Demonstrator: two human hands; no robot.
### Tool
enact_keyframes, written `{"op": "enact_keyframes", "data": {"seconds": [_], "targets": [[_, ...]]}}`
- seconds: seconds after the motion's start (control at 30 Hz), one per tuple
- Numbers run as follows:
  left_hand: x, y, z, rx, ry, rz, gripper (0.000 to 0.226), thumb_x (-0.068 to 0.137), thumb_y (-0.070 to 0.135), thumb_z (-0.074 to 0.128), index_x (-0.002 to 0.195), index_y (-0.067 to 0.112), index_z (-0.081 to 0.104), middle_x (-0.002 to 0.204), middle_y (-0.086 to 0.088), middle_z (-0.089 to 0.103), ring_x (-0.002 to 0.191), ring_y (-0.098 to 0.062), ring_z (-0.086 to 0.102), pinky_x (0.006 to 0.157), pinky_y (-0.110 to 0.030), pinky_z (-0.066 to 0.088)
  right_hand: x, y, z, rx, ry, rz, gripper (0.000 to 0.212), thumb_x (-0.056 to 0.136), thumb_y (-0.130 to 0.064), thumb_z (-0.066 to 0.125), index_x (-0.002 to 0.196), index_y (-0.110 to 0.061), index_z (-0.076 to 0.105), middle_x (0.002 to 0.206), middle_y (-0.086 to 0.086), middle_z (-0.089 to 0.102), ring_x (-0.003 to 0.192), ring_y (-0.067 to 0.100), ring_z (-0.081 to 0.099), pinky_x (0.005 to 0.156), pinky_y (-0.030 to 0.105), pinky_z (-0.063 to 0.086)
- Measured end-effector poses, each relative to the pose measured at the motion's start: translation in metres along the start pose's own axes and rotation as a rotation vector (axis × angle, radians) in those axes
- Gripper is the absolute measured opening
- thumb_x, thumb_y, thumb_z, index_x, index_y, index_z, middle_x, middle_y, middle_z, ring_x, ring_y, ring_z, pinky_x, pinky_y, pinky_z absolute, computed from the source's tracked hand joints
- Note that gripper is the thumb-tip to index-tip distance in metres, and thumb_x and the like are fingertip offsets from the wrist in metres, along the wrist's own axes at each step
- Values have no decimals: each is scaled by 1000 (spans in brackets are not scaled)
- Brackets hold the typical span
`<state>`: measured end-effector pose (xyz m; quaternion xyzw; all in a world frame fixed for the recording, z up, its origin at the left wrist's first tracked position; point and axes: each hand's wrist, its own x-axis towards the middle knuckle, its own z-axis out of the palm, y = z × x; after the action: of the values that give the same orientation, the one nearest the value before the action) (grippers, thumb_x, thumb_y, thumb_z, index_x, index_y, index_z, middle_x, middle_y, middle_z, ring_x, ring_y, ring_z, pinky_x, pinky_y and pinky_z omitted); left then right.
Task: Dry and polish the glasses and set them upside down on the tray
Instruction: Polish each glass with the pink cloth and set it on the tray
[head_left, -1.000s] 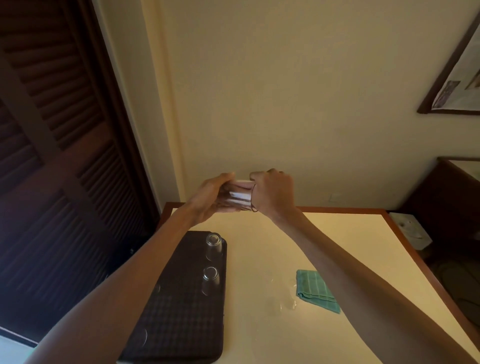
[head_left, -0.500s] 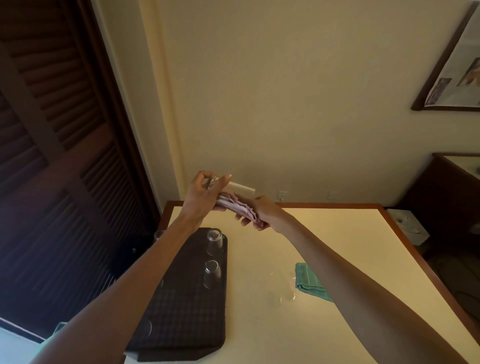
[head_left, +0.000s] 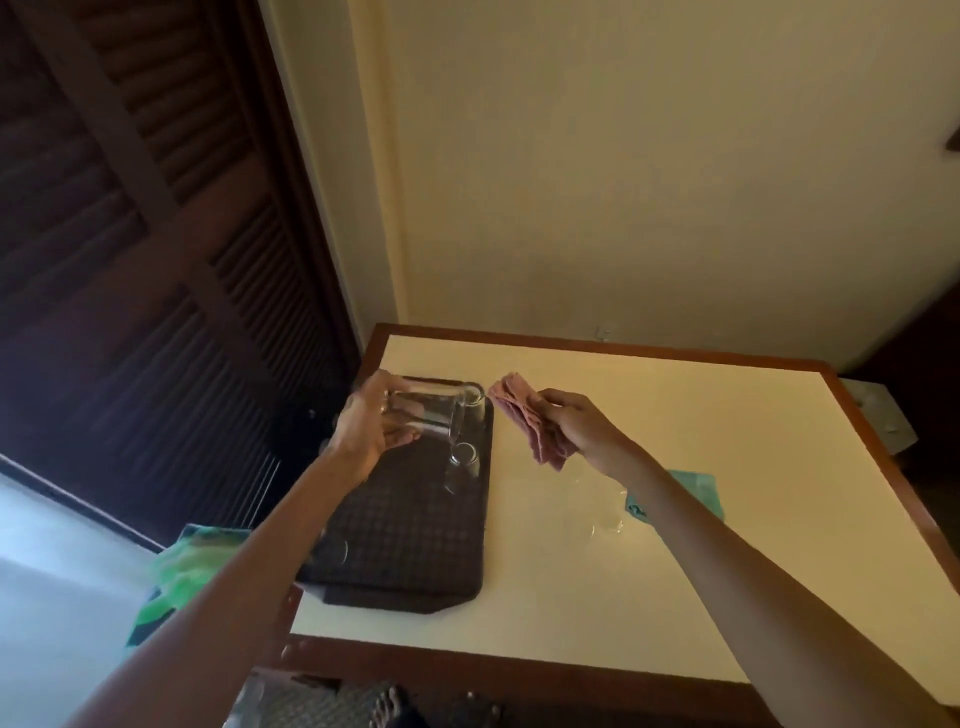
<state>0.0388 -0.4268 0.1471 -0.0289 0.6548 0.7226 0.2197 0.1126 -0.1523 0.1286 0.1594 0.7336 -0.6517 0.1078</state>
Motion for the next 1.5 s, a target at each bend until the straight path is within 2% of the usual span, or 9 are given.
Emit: {"op": "enact_keyframes", "data": {"seconds": [0.27, 0.43, 0.57, 0.7, 0.9, 1.17, 1.3, 1.4, 1.5], "targets": [[-17, -77, -17, 692, -160, 73, 31, 88, 45, 73, 107, 24, 59, 96, 7, 71, 87, -12, 72, 71, -29, 60, 22, 63, 31, 261, 174, 230, 17, 88, -22, 55, 100, -10, 59, 120, 28, 64, 104, 39, 64, 95, 59, 49], [-23, -120, -15, 996, -253, 141, 25, 89, 37, 78, 102, 25, 61, 91, 11, 69, 84, -10, 70, 72, -24, 57, 14, 81, 47, 424, 223, 274, 15, 99, -7, 42, 92, -9, 55, 93, 15, 63, 87, 29, 63, 73, 41, 53], [-24, -137, -9, 1158, -309, 162, 38, 84, 40, 81, 112, 22, 65, 102, 4, 68, 91, -17, 67, 83, -34, 58, 11, 98, 47, 410, 197, 275, 13, 99, -11, 47, 101, -8, 60, 107, 17, 66, 103, 33, 62, 88, 48, 54], [-25, -148, -3, 1292, -350, 180, 45, 85, 44, 79, 121, 23, 62, 111, -1, 67, 96, -20, 66, 88, -40, 59, 9, 106, 45, 408, 232, 287, 17, 98, -10, 50, 111, -7, 62, 108, 14, 67, 103, 29, 62, 76, 36, 50], [-21, -156, 6, 1375, -388, 176, 50, 89, 43, 76, 131, 20, 60, 124, -5, 67, 107, -23, 67, 92, -36, 58, 6, 108, 39, 382, 230, 283, 26, 98, -10, 52, 122, -9, 62, 118, 15, 67, 111, 31, 63, 86, 42, 52], [-14, -149, 19, 1556, -483, 102, 69, 85, 65, 71, 137, 25, 51, 134, -2, 58, 115, -26, 63, 97, -42, 55, 2, 100, 27, 479, 228, 307, 26, 101, -11, 40, 105, -8, 65, 108, 20, 66, 95, 32, 64, 74, 41, 54], [14, -108, 39, 1189, -396, 38, 43, 97, 51, 63, 123, 16, 64, 120, -1, 69, 106, -15, 65, 94, -31, 51, 0, 96, 19, 635, 108, 325, 37, 101, -28, 43, 121, -3, 60, 108, 26, 65, 93, 42, 65, 75, 55, 55], [28, -75, 62, 665, -235, -80, 28, 101, 39, 62, 103, 13, 73, 95, -2, 74, 90, -18, 70, 88, -32, 59, -1, 86, 18, 825, 72, 382, 49, 100, -52, 43, 107, -9, 64, 86, 12, 68, 70, 27, 63, 68, 39, 51], [31, -61, 83, 490, -303, -124, 29, 101, 32, 64, 101, 5, 74, 88, -7, 69, 80, -17, 64, 77, -27, 55, 4, 86, 19, 844, -9, 390, 75, 84, -80, 46, 107, -11, 67, 84, 6, 65, 66, 20, 57, 68, 34, 45]]}}
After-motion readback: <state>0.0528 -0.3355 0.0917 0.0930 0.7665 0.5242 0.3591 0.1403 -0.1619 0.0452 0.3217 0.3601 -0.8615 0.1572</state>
